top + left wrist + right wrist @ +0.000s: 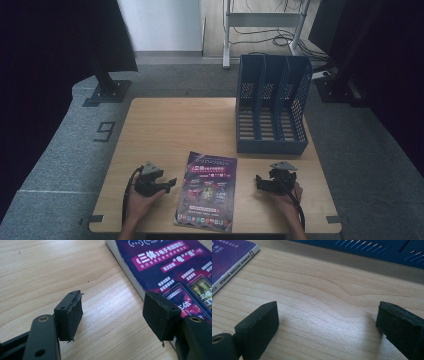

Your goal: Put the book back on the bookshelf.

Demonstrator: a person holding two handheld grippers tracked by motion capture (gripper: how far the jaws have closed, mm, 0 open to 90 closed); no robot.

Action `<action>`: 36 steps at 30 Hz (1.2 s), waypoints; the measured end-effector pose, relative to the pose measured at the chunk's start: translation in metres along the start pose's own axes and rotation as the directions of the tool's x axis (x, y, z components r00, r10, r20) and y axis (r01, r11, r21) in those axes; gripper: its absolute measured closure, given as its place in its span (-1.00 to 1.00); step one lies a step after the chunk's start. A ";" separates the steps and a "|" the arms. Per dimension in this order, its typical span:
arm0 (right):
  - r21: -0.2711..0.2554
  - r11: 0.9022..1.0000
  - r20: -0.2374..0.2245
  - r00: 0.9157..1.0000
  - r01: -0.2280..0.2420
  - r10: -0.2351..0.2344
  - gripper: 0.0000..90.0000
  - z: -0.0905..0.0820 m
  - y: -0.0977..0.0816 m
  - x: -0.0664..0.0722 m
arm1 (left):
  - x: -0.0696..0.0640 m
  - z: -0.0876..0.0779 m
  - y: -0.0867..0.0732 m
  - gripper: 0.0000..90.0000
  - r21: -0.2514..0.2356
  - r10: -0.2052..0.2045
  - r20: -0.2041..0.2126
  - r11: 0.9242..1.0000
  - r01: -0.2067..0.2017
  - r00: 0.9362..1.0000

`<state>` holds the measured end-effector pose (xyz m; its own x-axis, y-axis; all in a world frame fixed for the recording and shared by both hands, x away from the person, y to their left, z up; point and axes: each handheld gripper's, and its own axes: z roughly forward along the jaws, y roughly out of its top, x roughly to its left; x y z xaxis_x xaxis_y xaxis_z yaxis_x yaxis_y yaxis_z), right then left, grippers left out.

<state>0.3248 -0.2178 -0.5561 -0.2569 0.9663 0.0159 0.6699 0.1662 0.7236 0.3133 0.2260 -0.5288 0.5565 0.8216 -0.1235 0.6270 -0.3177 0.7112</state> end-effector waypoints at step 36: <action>-0.065 0.998 -0.036 0.999 0.002 -0.004 -0.72 -0.010 0.005 0.005 | -0.004 0.011 0.002 -0.31 0.013 0.001 -0.007 1.000 -0.001 1.000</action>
<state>0.3198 -0.2143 -0.5452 -0.2845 0.9579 0.0376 0.6227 0.1549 0.7670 0.3178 0.2170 -0.5346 0.5531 0.8247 -0.1178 0.6338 -0.3248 0.7020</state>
